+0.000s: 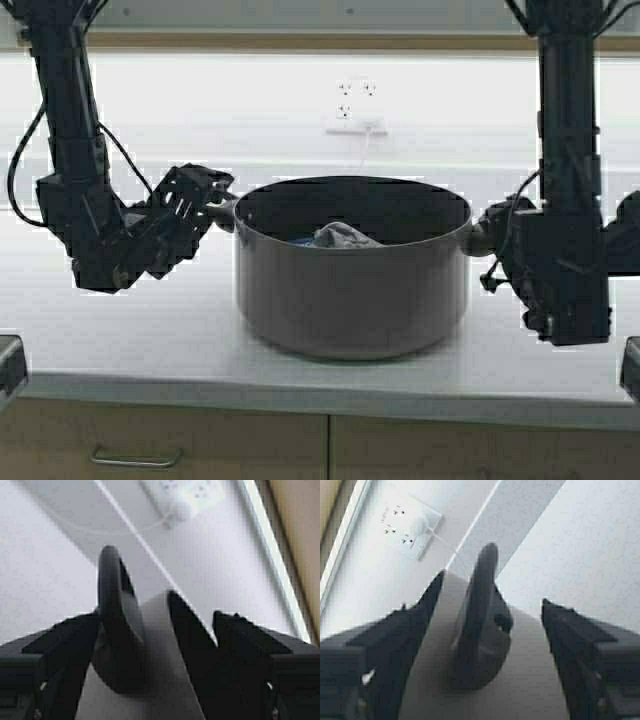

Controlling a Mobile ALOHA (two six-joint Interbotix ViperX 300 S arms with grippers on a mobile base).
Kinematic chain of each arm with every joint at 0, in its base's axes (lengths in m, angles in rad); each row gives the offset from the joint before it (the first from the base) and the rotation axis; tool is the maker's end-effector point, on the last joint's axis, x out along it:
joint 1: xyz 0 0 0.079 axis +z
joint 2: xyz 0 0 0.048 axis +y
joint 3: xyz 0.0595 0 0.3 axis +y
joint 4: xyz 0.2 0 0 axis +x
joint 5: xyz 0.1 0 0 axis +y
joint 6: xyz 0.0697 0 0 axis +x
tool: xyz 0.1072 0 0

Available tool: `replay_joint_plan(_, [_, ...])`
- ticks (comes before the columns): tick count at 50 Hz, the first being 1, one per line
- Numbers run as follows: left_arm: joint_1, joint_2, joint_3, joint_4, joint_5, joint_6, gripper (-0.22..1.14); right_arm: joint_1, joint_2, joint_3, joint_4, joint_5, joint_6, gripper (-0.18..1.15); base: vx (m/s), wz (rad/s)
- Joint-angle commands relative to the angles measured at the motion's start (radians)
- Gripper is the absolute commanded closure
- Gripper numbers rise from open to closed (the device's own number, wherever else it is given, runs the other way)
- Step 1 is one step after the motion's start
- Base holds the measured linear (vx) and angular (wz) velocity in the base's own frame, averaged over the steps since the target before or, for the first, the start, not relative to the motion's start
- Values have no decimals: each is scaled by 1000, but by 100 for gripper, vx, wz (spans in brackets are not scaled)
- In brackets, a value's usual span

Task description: Open the cabinet, put the pot inside, then close it

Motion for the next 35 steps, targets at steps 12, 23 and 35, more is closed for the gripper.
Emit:
replay_joint_plan(12, [17, 17, -138, -43, 86, 0, -7, 3, 44, -141, 15, -3, 21, -3, 1, -1])
replay_joint_plan(23, [25, 20, -166, -78, 166, 2, -7, 3, 60, -176, 14, -2, 26, -3, 1, -1])
replay_joint_plan(35, [25, 21, -144, -92, 173, 5, 11, 3, 57, -175, -12, -2, 26, 24, 2, -2])
